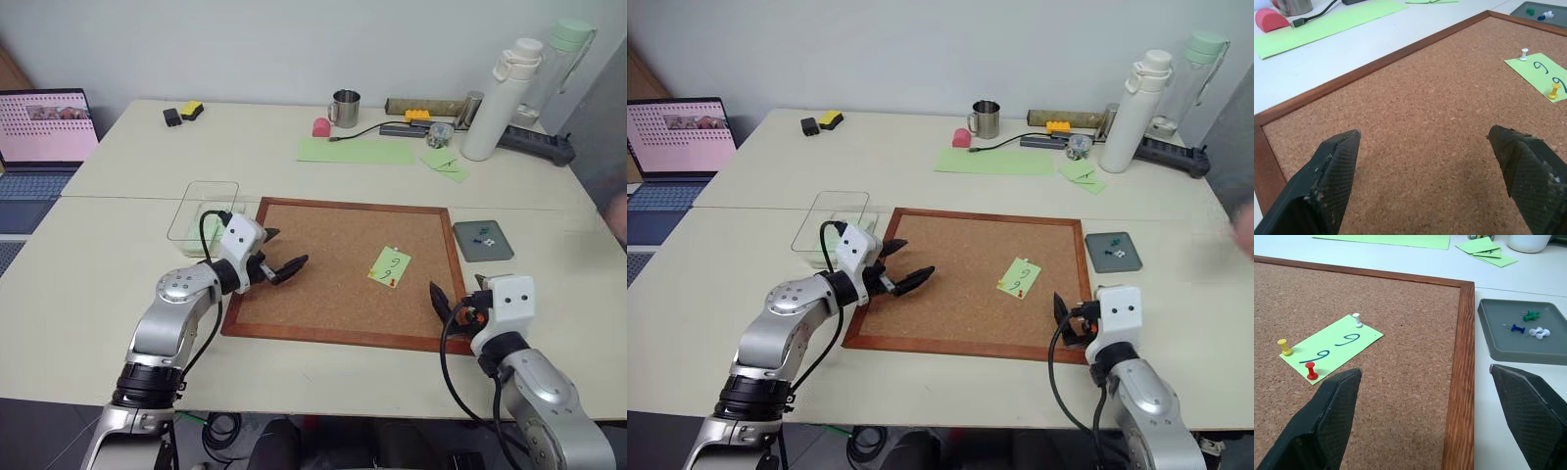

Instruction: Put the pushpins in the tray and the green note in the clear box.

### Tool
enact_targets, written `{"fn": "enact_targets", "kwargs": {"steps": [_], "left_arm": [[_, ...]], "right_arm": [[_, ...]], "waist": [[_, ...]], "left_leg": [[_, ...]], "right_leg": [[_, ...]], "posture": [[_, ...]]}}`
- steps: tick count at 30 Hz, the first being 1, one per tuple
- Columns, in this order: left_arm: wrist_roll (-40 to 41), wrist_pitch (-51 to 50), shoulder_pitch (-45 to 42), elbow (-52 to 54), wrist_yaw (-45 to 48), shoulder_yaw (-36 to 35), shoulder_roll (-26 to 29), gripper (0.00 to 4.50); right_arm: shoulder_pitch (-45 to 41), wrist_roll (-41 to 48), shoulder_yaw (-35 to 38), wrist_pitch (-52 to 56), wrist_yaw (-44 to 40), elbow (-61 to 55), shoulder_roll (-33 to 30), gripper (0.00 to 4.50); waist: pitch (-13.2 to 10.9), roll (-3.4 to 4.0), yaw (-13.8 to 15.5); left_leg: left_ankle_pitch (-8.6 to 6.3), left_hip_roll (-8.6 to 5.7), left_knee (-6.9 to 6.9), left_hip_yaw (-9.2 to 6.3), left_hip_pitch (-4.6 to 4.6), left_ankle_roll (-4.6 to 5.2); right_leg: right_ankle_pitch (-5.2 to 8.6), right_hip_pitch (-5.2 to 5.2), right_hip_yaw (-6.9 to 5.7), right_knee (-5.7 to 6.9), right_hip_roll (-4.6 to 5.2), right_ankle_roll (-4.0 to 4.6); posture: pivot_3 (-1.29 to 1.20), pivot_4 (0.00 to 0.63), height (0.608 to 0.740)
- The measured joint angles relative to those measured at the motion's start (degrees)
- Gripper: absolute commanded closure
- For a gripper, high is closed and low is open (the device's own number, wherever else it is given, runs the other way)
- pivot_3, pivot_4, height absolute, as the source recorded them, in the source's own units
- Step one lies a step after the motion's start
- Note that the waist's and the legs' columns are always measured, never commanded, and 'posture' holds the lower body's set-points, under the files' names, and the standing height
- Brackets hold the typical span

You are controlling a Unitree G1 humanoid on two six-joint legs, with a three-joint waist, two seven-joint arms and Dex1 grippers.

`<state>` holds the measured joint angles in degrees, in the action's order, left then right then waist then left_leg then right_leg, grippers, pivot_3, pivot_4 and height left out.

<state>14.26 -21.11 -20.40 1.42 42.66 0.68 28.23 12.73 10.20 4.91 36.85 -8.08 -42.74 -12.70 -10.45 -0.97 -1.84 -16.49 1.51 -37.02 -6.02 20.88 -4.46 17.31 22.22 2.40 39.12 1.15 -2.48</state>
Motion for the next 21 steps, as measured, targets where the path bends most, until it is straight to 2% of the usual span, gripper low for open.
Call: {"fn": "enact_targets", "kwargs": {"steps": [14,21], "left_arm": [[4.2,-7.0,-0.6,2.5,3.4,-1.0,2.2,0.06],[6.0,-7.3,-0.6,5.4,6.2,-1.0,3.5,0.06]], "right_arm": [[1.1,1.4,0.8,0.7,-1.1,-2.1,-1.0,0.09],[-1.0,11.0,4.4,0.5,-11.2,-2.0,-6.3,0.09]], "waist": [[0.0,0.00,0.0],[0.0,0.00,0.0]], "left_leg": [[0.00,0.00,0.00,0.00,0.00,0.00],[0.00,0.00,-0.01,0.01,-0.01,0.01]], "right_leg": [[0.00,0.00,0.00,-0.01,-0.01,0.00],[0.00,-0.02,0.00,-0.02,-0.01,0.00]], "posture": [[0.00,0.150,0.740],[0.00,0.150,0.740]]}}
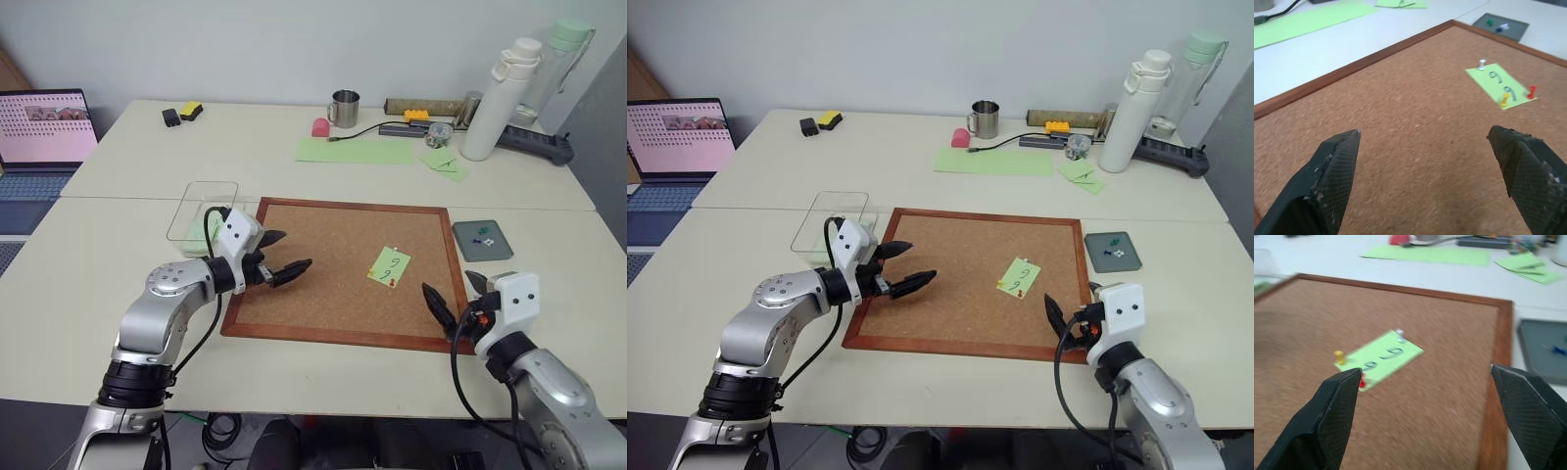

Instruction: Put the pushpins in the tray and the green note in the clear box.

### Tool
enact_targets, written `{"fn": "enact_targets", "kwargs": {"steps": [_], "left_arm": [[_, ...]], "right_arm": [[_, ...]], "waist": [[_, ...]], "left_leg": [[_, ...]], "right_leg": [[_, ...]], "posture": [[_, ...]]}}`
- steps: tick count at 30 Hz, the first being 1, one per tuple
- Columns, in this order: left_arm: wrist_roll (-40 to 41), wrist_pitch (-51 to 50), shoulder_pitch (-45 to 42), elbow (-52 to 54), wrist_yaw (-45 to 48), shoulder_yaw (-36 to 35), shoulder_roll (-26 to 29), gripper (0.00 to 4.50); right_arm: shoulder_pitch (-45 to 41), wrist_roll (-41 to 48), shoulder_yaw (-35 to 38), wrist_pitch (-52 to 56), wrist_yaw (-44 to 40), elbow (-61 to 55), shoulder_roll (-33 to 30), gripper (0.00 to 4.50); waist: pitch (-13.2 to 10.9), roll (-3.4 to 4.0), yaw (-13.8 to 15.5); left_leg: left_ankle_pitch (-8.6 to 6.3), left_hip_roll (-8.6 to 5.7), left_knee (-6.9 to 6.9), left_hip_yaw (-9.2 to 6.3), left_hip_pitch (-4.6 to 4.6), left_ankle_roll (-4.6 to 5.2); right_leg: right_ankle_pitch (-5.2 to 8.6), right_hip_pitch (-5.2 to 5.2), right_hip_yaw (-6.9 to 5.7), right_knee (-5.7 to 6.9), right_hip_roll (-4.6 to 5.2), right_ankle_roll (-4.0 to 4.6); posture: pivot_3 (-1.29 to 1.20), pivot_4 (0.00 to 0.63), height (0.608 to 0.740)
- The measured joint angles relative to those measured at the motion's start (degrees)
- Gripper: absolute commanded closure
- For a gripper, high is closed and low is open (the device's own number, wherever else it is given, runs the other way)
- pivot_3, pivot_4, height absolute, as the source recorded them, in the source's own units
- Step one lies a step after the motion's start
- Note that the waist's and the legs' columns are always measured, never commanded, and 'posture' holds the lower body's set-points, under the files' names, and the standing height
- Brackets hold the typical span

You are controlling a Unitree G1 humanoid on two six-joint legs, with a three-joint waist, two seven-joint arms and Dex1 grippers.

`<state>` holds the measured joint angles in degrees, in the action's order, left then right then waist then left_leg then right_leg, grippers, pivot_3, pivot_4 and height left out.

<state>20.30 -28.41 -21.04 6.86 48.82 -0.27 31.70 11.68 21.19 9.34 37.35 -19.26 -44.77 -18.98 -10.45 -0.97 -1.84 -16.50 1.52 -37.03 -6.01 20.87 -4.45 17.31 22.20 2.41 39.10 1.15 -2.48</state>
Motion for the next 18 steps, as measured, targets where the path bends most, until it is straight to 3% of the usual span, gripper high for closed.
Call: {"fn": "enact_targets", "kwargs": {"steps": [5,18], "left_arm": [[0.0,-0.3,-0.5,0.0,0.6,0.0,0.2,0.06],[1.3,1.5,-0.1,-0.7,1.8,0.0,-2.1,2.47]], "right_arm": [[-3.7,3.7,1.8,-0.3,-5.3,4.8,-3.9,0.09],[-17.8,3.0,-5.1,-1.6,-9.1,18.7,-6.3,0.09]], "waist": [[0.0,0.00,0.0],[0.0,0.00,0.0]], "left_leg": [[0.00,0.00,-0.02,0.00,-0.01,0.00],[0.00,0.00,-0.01,0.01,0.00,0.00]], "right_leg": [[0.00,-0.02,0.00,0.01,-0.01,0.00],[0.00,0.00,-0.01,0.00,0.00,0.00]], "posture": [[0.00,0.150,0.740],[0.00,0.150,0.740]]}}
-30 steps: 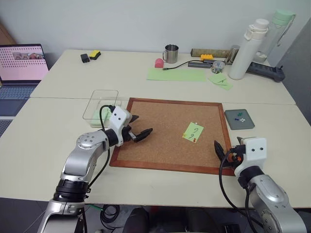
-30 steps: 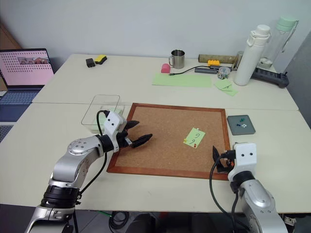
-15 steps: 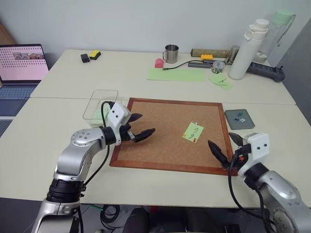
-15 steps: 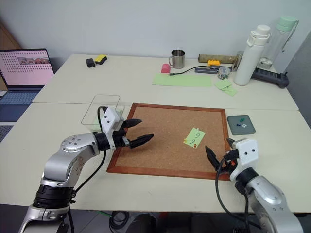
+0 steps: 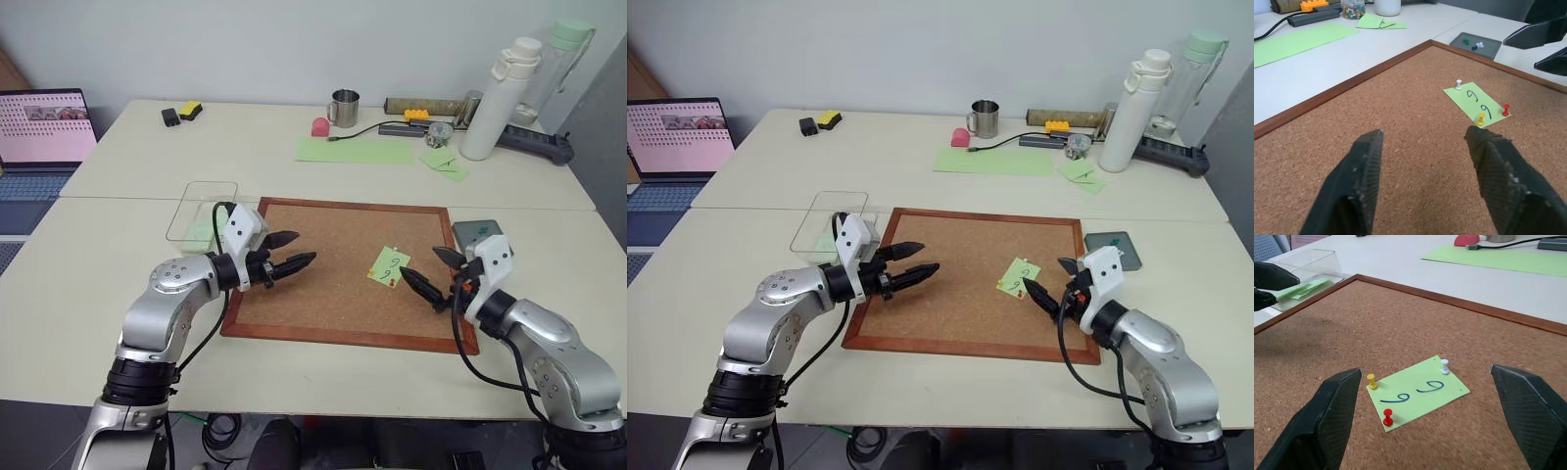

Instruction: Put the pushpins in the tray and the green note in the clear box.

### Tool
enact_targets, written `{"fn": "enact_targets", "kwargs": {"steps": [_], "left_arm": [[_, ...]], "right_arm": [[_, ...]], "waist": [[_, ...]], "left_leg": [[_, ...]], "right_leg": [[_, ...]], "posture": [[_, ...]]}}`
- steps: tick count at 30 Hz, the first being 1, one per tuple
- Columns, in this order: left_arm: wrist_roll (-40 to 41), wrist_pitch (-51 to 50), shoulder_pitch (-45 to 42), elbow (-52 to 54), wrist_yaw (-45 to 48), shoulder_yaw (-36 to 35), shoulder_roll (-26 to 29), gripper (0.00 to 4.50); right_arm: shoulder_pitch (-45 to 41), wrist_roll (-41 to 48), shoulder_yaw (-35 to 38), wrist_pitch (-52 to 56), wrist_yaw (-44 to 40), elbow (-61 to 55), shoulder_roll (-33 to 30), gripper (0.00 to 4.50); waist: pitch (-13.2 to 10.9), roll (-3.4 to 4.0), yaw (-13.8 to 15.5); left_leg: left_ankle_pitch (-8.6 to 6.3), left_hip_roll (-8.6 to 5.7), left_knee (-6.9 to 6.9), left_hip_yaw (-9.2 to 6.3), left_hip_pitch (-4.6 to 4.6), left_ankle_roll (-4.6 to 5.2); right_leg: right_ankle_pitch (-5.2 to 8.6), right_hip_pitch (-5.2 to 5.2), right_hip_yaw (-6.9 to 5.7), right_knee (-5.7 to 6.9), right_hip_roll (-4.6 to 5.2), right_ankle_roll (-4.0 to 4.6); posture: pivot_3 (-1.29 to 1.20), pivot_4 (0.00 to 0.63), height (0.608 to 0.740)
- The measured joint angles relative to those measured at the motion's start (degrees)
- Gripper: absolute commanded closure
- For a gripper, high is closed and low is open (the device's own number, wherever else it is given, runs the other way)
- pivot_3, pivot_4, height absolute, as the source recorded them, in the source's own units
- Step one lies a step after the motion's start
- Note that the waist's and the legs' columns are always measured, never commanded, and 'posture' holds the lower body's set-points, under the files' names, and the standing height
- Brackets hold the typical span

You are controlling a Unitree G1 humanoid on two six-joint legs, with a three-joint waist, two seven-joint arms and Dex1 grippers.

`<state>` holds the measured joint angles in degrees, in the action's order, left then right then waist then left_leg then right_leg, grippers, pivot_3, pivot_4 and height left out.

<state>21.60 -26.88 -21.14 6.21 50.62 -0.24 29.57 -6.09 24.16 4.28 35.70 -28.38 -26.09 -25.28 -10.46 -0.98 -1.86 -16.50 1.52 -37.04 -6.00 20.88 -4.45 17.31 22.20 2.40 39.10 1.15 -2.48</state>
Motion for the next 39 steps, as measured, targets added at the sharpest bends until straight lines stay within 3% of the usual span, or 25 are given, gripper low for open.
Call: {"fn": "enact_targets", "kwargs": {"steps": [11,22,32,39], "left_arm": [[-0.5,1.5,-2.0,-4.3,0.7,1.8,-1.2,4.44],[-6.1,4.6,-0.6,-10.5,1.0,8.2,-2.2,4.49],[-8.3,8.7,-0.9,-12.6,1.3,9.4,-2.9,4.49],[-8.3,8.9,-0.4,-12.5,1.3,9.1,-2.8,4.50]], "right_arm": [[-5.9,-2.3,-2.2,-0.8,1.3,6.7,1.8,0.09],[-10.5,-2.8,-2.9,-2.7,0.0,14.1,1.9,0.09],[-16.6,-7.5,-6.2,-7.8,-0.9,29.4,4.8,0.09],[-17.6,-8.2,-6.0,-11.7,-1.6,33.3,6.0,1.34]], "waist": [[0.0,0.00,0.0],[0.0,0.00,0.0],[0.1,0.18,0.1],[0.2,0.24,-0.1]], "left_leg": [[0.00,-0.01,-0.01,0.00,0.01,0.00],[0.00,0.00,0.00,0.01,0.00,0.00],[0.00,-0.02,-0.04,0.02,-0.07,0.00],[0.00,-0.01,-0.03,0.02,-0.09,0.00]], "right_leg": [[0.00,0.01,0.00,0.00,0.00,0.00],[0.00,0.02,0.01,0.01,-0.01,0.00],[-0.01,-0.05,0.01,0.05,0.02,0.00],[-0.01,-0.05,0.02,0.06,0.01,0.00]], "posture": [[0.00,0.150,0.740],[0.00,0.150,0.740],[0.00,0.150,0.740],[0.00,0.150,0.740]]}}
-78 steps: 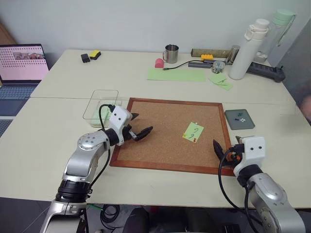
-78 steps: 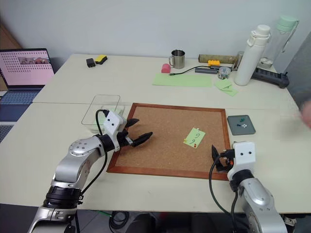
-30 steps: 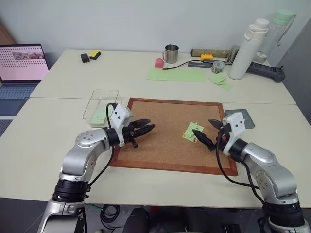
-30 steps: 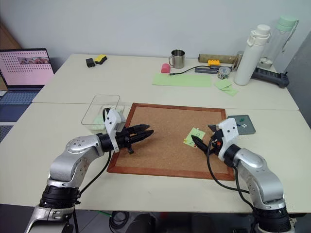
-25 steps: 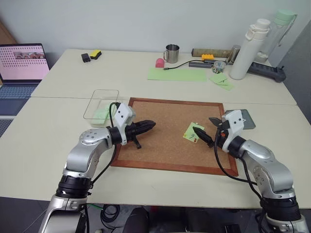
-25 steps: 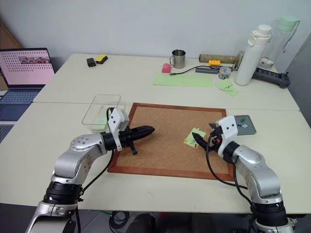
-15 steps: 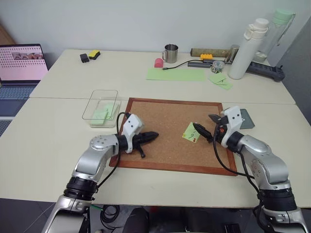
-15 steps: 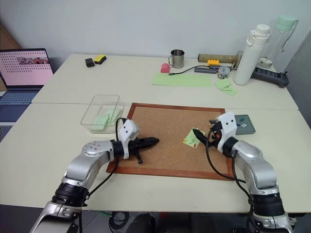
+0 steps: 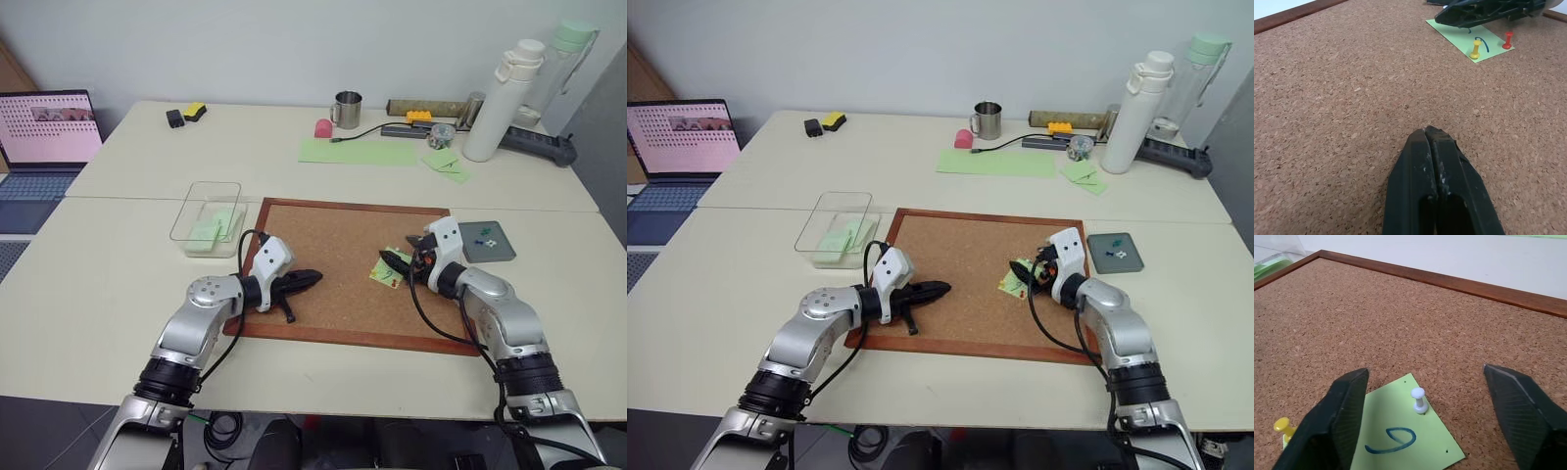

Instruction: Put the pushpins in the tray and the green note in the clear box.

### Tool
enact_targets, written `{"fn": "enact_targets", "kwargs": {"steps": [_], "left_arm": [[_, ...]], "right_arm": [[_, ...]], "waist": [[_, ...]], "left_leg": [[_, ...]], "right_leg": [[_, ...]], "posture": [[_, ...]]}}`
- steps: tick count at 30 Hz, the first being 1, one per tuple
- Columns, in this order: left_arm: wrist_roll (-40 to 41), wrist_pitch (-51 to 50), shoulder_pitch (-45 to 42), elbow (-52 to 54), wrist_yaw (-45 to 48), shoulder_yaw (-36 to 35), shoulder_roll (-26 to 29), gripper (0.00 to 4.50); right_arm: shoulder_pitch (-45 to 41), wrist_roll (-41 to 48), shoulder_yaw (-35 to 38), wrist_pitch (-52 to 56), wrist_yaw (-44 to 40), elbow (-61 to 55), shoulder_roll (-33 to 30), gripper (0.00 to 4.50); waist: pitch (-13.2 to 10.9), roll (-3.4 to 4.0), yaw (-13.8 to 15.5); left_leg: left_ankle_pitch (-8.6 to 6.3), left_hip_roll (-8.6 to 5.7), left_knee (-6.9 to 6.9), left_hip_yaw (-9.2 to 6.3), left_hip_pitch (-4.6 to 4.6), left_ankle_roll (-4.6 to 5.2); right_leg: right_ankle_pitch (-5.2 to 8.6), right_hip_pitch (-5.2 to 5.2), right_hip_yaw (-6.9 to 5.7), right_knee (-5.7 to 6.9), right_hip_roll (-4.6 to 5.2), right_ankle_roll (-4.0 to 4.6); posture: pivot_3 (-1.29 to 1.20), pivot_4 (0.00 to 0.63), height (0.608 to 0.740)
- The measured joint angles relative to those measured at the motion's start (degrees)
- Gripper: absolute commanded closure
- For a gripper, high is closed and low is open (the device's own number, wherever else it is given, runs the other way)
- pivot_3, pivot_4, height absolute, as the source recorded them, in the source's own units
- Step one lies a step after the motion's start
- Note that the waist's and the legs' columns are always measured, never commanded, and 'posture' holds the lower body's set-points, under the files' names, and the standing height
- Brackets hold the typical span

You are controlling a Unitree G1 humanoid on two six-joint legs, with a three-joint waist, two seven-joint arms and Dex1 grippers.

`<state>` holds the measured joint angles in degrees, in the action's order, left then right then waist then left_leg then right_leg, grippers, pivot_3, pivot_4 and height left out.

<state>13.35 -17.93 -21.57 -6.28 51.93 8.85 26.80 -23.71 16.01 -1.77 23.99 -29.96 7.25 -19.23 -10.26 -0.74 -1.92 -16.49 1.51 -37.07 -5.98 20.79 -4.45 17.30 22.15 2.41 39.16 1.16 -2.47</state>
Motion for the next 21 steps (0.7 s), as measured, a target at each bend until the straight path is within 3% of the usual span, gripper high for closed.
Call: {"fn": "enact_targets", "kwargs": {"steps": [9,15,21], "left_arm": [[0.0,0.0,0.5,0.4,-0.1,-0.3,0.1,4.50],[-0.2,0.0,0.7,1.0,-0.2,-0.3,0.4,4.50],[-0.4,0.0,0.8,1.1,-0.2,-0.3,0.4,4.50]], "right_arm": [[0.0,-2.0,-0.6,-3.5,-1.2,1.9,0.2,3.05],[0.1,-4.0,-2.0,-5.9,-2.6,2.0,0.0,4.47],[0.6,-3.6,-1.4,-6.2,-3.0,1.5,0.0,4.49]], "waist": [[0.1,0.08,-0.1],[0.0,0.08,-0.1],[0.0,0.08,-0.1]], "left_leg": [[0.00,0.00,0.01,0.01,0.00,0.00],[0.00,0.00,0.01,0.01,0.00,0.00],[0.00,0.00,0.02,0.00,0.01,0.00]], "right_leg": [[0.00,0.00,0.01,-0.01,0.00,0.00],[0.00,0.02,0.01,-0.01,-0.01,0.00],[0.00,0.02,0.00,-0.02,-0.01,0.00]], "posture": [[0.00,0.150,0.740],[0.00,0.150,0.740],[0.00,0.150,0.740]]}}
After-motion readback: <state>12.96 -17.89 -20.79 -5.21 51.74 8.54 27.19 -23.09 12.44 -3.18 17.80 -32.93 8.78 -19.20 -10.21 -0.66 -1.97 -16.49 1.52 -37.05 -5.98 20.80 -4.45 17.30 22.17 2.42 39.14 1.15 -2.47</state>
